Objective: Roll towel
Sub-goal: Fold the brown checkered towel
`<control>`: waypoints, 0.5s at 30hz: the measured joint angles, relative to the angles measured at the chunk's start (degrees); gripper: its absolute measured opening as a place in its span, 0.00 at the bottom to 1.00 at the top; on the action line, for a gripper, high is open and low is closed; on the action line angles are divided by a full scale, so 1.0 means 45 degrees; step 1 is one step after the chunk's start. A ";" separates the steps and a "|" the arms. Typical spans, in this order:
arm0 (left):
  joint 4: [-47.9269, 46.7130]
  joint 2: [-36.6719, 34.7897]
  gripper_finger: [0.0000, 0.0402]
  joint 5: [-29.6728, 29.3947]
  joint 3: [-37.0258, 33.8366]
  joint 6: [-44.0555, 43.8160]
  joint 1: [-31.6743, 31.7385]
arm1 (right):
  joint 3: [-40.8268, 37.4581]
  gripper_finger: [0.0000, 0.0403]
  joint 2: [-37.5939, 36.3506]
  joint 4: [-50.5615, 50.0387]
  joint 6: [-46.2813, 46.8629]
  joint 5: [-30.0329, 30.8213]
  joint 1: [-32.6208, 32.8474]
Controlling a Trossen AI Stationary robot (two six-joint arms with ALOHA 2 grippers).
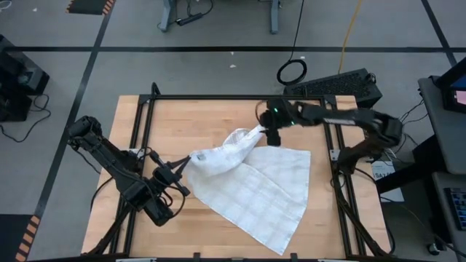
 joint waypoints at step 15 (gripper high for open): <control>0.0626 0.0027 0.01 0.0687 0.0000 0.0060 -0.0005 | 0.4537 0.59 0.5236 -0.4578 -0.2310 -0.3702 -0.2443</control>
